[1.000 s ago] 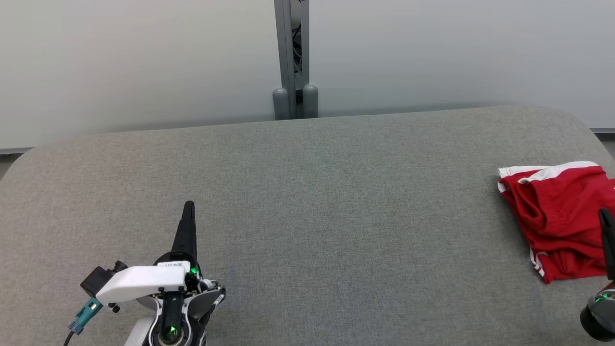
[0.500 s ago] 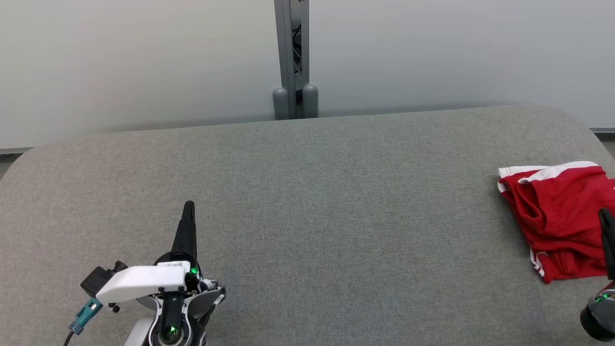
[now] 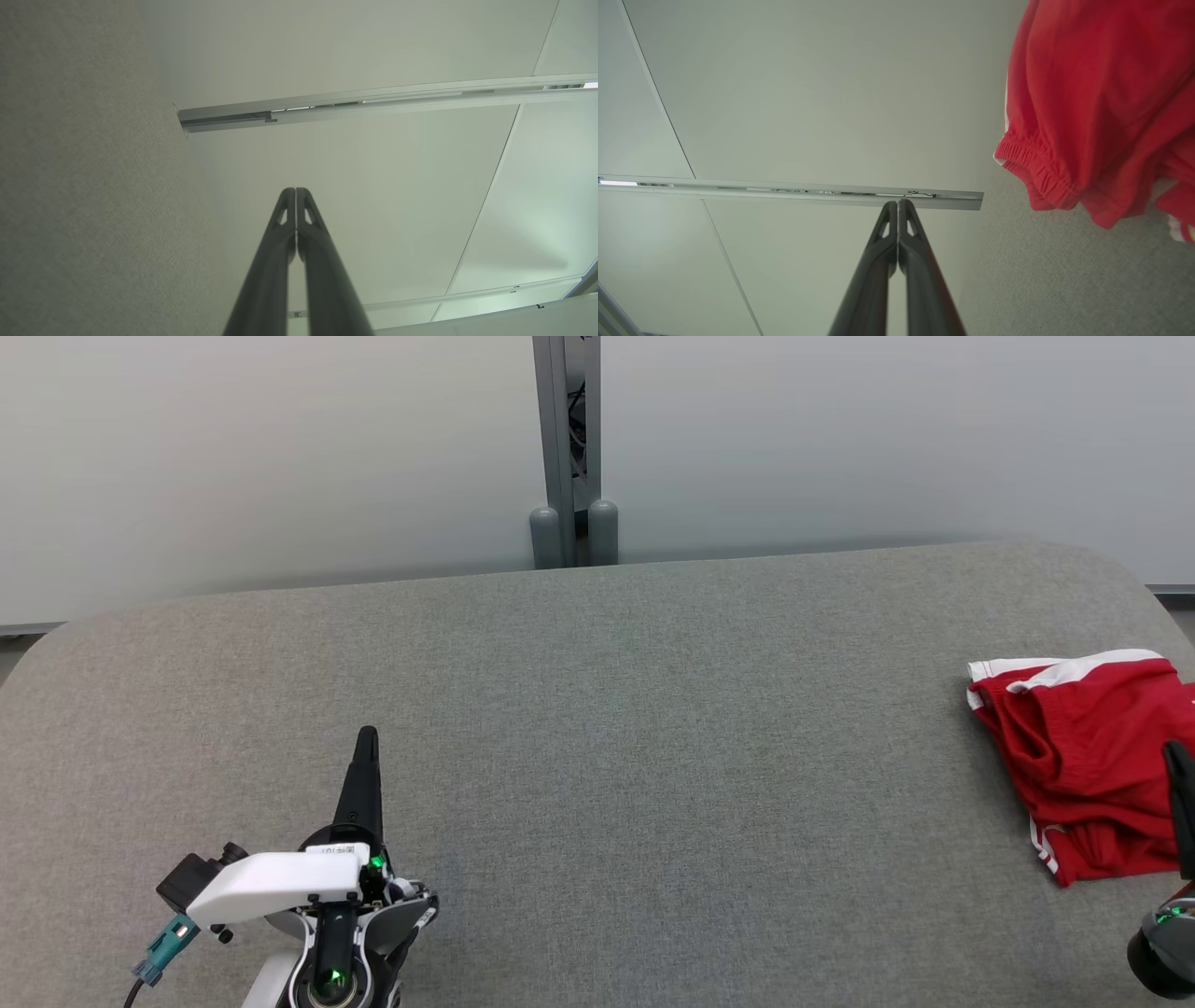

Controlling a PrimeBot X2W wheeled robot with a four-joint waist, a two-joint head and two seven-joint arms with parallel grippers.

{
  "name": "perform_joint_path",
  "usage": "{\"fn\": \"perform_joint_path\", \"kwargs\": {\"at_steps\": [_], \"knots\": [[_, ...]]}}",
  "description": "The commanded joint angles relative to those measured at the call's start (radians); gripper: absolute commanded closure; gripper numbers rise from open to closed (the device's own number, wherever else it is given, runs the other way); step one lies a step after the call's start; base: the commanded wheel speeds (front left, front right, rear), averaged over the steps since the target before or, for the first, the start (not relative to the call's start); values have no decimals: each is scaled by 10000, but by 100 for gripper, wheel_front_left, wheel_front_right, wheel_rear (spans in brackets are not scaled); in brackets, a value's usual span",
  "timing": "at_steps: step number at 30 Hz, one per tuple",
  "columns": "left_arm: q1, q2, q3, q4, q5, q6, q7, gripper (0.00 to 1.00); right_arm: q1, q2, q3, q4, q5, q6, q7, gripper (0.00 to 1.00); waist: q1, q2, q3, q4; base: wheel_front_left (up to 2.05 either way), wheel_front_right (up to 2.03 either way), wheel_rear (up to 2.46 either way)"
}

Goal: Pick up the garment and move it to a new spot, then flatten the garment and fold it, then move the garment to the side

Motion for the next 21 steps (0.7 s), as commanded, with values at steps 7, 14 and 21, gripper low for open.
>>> {"fn": "perform_joint_path", "kwargs": {"at_steps": [7, 14, 21], "knots": [[-83, 25, 15, -10, -3, -34, -4, 100, -91, -62, -1, 20, 36, 7, 33, 100, 0, 0, 0, 0, 0, 0, 0], [-83, 26, 15, -11, -3, -34, -4, 100, -90, -63, 3, 19, 37, 7, 32, 100, 0, 0, 0, 0, 0, 0, 0], [-83, 26, 15, -11, -3, -34, -4, 100, -90, -63, 1, 20, 38, 7, 31, 100, 0, 0, 0, 0, 0, 0, 0]]}}
